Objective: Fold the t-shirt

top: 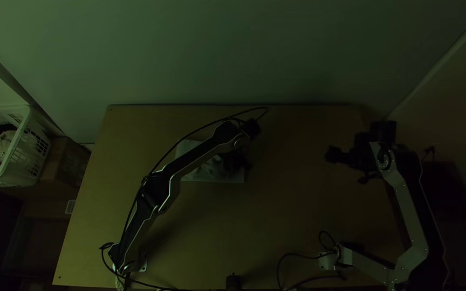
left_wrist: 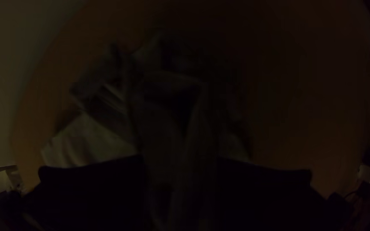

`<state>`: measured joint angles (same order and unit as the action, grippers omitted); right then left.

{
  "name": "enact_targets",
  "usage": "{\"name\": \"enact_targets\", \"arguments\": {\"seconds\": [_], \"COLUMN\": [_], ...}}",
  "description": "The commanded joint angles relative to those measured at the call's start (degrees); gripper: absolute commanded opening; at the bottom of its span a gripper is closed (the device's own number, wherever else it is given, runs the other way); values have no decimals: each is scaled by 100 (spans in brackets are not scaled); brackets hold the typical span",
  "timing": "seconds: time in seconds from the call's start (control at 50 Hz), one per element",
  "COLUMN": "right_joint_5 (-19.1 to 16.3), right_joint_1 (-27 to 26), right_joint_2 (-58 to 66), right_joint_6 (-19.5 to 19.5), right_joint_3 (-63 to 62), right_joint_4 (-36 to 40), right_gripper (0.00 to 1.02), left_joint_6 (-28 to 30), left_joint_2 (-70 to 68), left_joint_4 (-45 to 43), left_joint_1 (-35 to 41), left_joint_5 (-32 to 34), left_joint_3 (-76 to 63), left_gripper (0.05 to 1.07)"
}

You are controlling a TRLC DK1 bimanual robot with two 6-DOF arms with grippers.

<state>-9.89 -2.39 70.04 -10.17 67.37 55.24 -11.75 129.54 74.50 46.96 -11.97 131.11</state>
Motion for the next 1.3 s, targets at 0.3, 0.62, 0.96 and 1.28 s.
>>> {"name": "enact_targets", "arguments": {"seconds": [0.3,0.62,0.96,1.28], "right_joint_5": [13,13,488,602], "right_joint_1": [11,-24,55,222], "right_joint_2": [-333,-351,-412,-764], "right_joint_6": [77,182,657,1281], "right_joint_3": [-524,74,1155,1806], "right_joint_4": [-172,-392,-849,-1675], "right_gripper": [99,99,99,99], "left_joint_6": [-1014,-715,-328,234], "left_joint_2": [-491,-1194,-2705,-4411], "left_joint_4": [-454,-366,-463,-489], "left_joint_1": [85,-442,-1558,-3334], "left_joint_5": [2454,2524,2295,2295], "left_joint_3": [248,73,-217,-1008], "left_gripper": [103,103,103,103]}}
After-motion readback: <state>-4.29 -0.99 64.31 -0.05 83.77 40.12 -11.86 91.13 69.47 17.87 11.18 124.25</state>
